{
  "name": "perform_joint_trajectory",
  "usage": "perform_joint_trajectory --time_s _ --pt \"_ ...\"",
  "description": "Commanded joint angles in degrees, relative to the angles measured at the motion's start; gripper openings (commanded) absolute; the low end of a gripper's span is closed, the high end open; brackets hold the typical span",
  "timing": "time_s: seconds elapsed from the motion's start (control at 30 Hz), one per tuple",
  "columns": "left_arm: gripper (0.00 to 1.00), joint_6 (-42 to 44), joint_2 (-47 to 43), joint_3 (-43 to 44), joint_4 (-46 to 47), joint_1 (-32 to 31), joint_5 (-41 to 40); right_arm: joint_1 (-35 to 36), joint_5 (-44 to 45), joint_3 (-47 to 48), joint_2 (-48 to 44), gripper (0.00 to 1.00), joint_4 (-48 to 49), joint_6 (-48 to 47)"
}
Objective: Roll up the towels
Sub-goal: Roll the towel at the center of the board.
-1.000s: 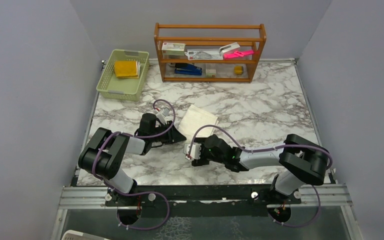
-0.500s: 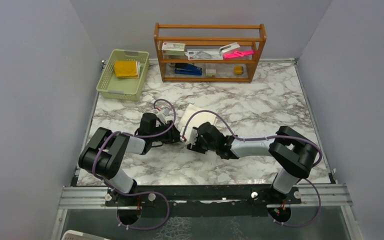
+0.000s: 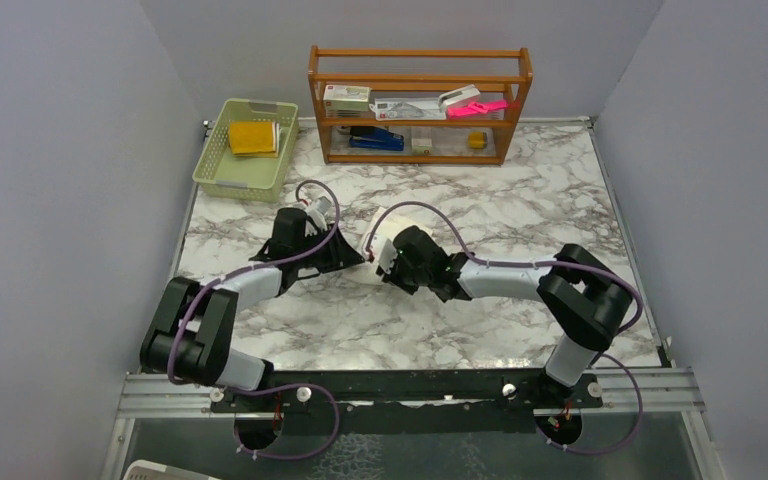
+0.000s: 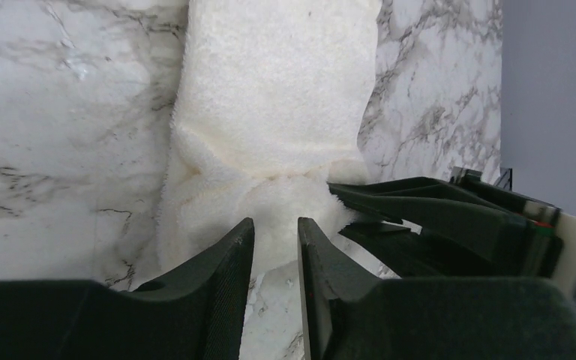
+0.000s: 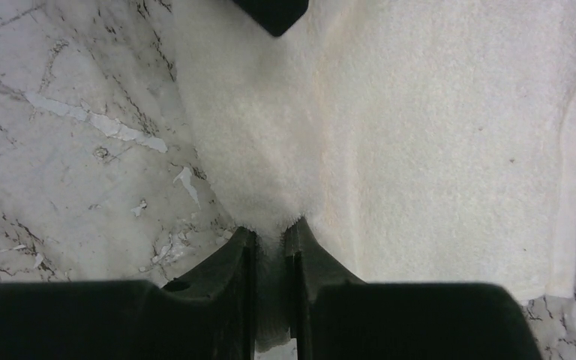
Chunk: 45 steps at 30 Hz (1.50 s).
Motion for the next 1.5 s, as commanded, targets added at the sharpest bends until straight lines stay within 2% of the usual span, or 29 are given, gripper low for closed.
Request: perform_joint_trajectory --time_s 0.0,0.23,0.37,0.53,0.87,1.13,1.47 --pt "0.33 1.94 -6.93 3.92 -8.70 2.65 -1.90 -1.00 -9.87 0.43 1.64 0.01 -7.85 6.76" --pt "0.35 5.70 -13.51 8.43 -17.94 7.76 0.04 -3.51 -17.32 5.26 -0.42 0.01 -11.95 14.43" --pt "0.35 7.18 -15.23 8.72 -19.73 8.75 0.76 -6.77 -27.73 6.93 0.15 0.01 -13.38 19.51" --pt "0.35 6.15 -15.66 7.30 -19.23 8.99 2.04 -10.66 -36.41 5.97 1.25 0.01 -12.25 26.54" --pt "0.35 3.20 -15.09 3.94 -14.89 8.91 3.30 -17.45 -49.77 11.51 9.77 0.01 -17.24 33.55" --pt "0.35 1.76 -15.32 2.94 -12.58 6.98 2.84 -21.93 -52.49 10.43 10.66 0.01 -13.73 40.45" --pt "0.35 -2.73 -6.79 2.23 -0.89 -1.37 3.36 -26.37 -54.12 7.13 14.75 0.01 -10.21 47.18"
